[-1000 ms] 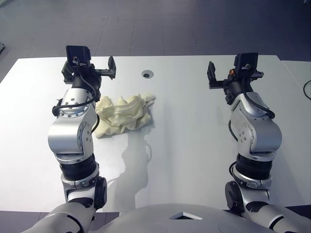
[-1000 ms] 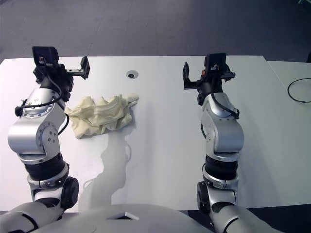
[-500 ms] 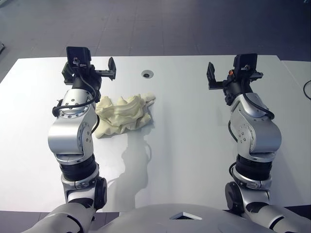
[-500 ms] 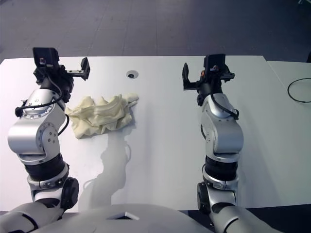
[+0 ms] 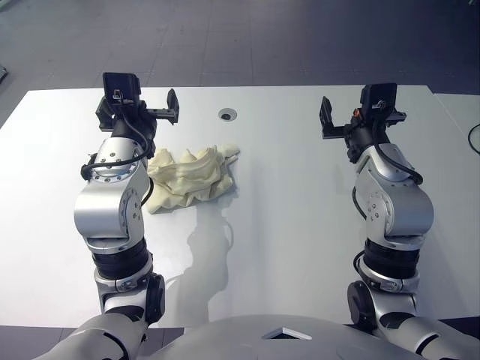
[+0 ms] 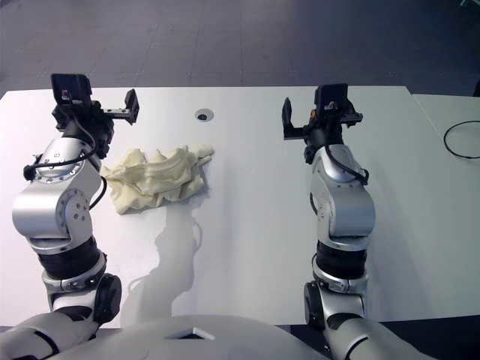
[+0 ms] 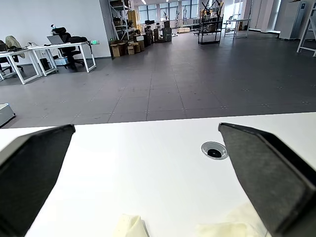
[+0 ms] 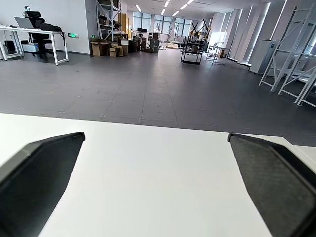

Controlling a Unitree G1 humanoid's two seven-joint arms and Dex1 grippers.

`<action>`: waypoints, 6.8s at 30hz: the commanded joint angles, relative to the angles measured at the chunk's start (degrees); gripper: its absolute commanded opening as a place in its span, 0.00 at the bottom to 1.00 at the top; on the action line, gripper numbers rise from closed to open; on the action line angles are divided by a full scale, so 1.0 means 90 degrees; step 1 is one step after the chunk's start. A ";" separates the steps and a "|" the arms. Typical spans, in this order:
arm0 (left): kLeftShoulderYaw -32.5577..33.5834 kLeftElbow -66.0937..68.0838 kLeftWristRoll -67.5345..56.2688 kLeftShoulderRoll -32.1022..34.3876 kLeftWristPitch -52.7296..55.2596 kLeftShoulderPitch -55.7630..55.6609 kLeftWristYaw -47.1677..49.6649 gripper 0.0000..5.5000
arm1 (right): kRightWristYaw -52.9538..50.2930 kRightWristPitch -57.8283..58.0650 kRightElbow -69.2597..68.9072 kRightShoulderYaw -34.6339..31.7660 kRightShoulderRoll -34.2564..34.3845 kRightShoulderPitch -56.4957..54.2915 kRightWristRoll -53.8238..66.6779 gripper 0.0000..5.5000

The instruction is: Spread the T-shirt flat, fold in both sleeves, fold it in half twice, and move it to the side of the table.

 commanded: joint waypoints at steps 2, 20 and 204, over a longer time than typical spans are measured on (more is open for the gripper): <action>-0.0018 -0.0029 0.0042 0.0056 0.0030 0.0194 -0.0045 0.98 | -0.0002 0.0085 -0.0017 0.0016 -0.0017 -0.0032 -0.0024 0.98; -0.2834 0.2394 0.1171 0.1142 -0.2512 0.2021 -0.1865 0.98 | 0.0054 -0.0098 0.0184 0.0011 -0.0017 -0.0190 -0.0001 0.98; -0.2496 1.1650 0.2860 0.1555 -0.7553 -0.7177 -0.1501 0.00 | 0.0005 -0.7302 1.1420 0.2476 -0.1749 -0.7337 -0.3495 0.00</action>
